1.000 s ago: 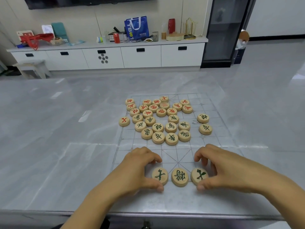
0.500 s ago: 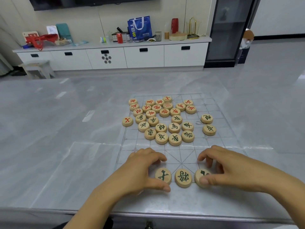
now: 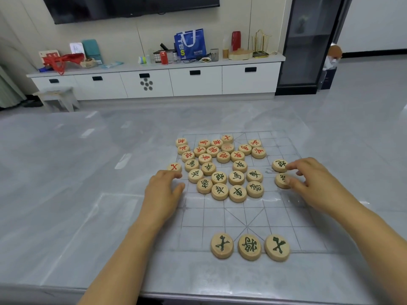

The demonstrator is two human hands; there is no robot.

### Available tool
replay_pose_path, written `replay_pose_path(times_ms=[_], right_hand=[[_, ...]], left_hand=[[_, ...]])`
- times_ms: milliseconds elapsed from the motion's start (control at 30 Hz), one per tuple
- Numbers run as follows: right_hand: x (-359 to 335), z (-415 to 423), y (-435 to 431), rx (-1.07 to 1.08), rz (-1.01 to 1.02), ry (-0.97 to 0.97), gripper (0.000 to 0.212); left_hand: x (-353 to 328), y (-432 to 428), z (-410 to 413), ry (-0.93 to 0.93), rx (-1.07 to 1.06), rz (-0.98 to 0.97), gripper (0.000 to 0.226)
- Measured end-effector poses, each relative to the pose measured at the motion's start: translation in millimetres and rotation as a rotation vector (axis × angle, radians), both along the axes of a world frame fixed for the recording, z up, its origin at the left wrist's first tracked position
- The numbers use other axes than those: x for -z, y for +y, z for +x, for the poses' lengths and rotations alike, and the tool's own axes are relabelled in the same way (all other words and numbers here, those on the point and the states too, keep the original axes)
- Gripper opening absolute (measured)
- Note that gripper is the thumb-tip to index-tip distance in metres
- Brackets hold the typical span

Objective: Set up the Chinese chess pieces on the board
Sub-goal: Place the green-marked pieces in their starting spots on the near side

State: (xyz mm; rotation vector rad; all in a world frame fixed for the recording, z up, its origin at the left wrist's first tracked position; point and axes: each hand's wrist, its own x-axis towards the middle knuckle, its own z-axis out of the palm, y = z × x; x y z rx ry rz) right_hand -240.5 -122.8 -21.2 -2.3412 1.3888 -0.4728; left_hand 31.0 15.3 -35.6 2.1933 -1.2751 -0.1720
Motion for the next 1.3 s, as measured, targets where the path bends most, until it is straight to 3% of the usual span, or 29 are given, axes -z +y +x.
replay_pose_path(times_ms=[333,967,1300], right_hand=[[1.0,4.4,-7.4,0.079,0.009,0.050,0.033],[-0.4,11.7,-9.4,0.057,0.095,0.043,0.038],[-1.2,16.7,-3.5,-0.002,0.017,0.099,0.043]], left_hand=[[9.1,-12.5,-13.6,-0.124,0.150,0.036,0.040],[10.2,-19.7,-12.9,-0.105,0.076,0.051,0.041],[8.1,-16.5,-19.0,-0.104,0.108,0.013,0.037]])
